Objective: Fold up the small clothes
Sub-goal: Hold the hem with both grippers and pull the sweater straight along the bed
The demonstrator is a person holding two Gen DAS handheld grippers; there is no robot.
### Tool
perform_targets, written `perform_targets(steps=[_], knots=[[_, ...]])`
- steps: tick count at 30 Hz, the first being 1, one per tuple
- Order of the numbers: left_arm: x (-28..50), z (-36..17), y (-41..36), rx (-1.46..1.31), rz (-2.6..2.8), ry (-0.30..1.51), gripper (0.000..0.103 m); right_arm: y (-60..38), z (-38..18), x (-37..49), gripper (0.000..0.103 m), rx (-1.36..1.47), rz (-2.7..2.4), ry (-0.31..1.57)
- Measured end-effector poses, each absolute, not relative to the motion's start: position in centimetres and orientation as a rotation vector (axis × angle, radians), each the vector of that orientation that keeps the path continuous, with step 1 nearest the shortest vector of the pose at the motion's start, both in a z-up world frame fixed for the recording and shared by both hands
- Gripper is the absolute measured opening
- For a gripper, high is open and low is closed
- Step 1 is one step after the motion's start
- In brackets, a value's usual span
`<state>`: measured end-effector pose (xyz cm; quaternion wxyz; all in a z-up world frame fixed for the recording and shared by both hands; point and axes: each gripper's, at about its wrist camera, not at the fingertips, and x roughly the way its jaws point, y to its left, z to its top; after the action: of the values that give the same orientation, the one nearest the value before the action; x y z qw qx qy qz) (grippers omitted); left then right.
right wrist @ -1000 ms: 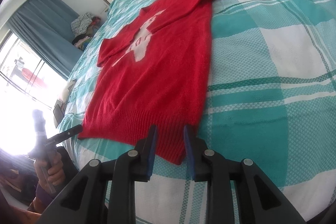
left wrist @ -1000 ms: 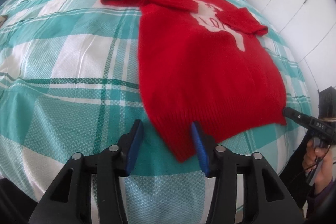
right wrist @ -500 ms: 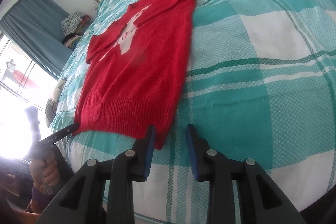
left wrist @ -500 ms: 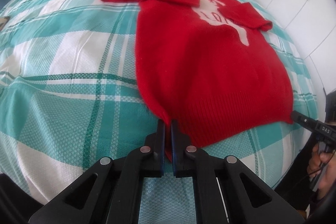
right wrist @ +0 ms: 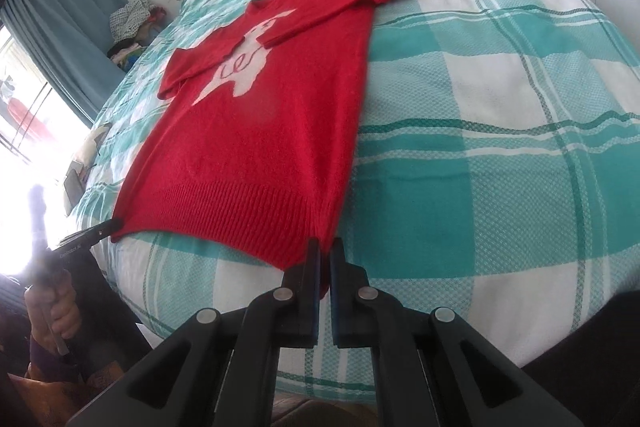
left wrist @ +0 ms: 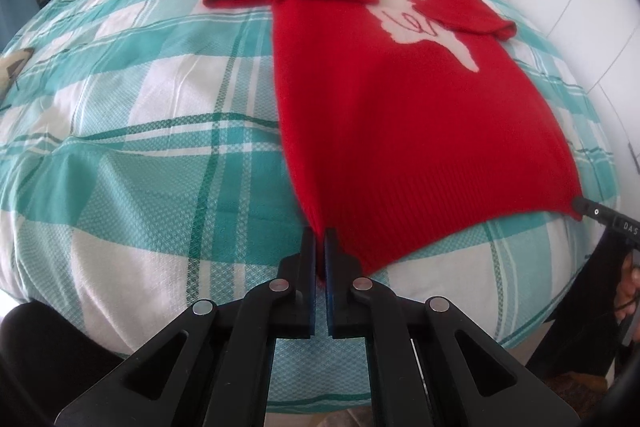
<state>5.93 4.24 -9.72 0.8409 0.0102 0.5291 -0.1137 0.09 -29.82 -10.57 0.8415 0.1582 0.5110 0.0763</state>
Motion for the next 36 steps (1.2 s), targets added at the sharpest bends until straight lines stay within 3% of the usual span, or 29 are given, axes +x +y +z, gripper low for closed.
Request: perform_targets(steps=[5,36], knots=[[5.9,-10.4,3.8,0.050,-0.220,1.092,0.002,-30.0,-13.0,0.8,0.003,0.356,0.151,1.095],[5.6,-10.6,3.6,0.027,-0.186,1.051,0.003,-30.0,-12.9,0.7,0.003,0.365,0.139,1.073]])
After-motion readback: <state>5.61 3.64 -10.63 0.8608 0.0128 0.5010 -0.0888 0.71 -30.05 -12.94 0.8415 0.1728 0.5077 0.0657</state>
